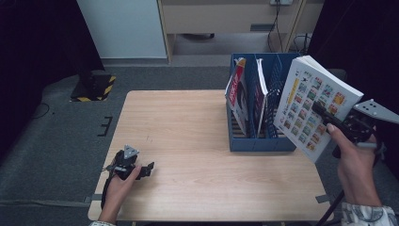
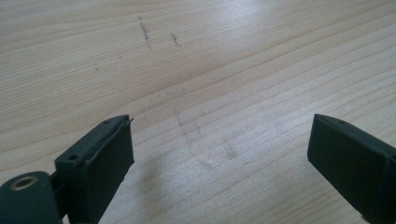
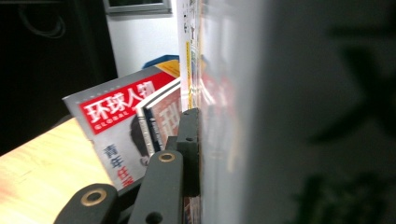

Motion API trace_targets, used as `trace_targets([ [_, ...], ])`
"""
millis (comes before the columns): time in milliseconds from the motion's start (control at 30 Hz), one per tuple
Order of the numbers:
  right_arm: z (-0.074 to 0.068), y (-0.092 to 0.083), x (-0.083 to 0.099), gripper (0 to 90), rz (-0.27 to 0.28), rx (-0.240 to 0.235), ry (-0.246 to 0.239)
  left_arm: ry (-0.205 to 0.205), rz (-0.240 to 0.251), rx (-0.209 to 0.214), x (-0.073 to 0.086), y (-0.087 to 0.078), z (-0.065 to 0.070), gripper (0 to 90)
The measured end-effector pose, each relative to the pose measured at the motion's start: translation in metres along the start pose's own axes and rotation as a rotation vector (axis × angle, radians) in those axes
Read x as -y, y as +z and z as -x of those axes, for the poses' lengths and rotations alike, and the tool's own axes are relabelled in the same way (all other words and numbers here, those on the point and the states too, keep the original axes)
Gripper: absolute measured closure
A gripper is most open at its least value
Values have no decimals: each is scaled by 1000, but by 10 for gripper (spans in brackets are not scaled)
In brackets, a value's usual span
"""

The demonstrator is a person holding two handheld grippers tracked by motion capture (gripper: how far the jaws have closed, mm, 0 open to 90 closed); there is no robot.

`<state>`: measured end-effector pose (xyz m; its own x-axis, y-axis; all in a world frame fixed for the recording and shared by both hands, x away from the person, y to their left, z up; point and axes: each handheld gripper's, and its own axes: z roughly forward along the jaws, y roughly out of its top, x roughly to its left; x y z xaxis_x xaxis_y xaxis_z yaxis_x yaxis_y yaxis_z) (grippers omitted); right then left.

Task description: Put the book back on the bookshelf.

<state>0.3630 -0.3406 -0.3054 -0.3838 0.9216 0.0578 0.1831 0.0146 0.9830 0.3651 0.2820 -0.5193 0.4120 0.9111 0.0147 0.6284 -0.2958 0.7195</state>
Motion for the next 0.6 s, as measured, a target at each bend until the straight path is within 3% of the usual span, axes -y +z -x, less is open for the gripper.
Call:
trace_targets([
  [600, 16, 56, 4, 739, -17, 169, 18, 16, -11, -7, 0, 2, 1, 67],
])
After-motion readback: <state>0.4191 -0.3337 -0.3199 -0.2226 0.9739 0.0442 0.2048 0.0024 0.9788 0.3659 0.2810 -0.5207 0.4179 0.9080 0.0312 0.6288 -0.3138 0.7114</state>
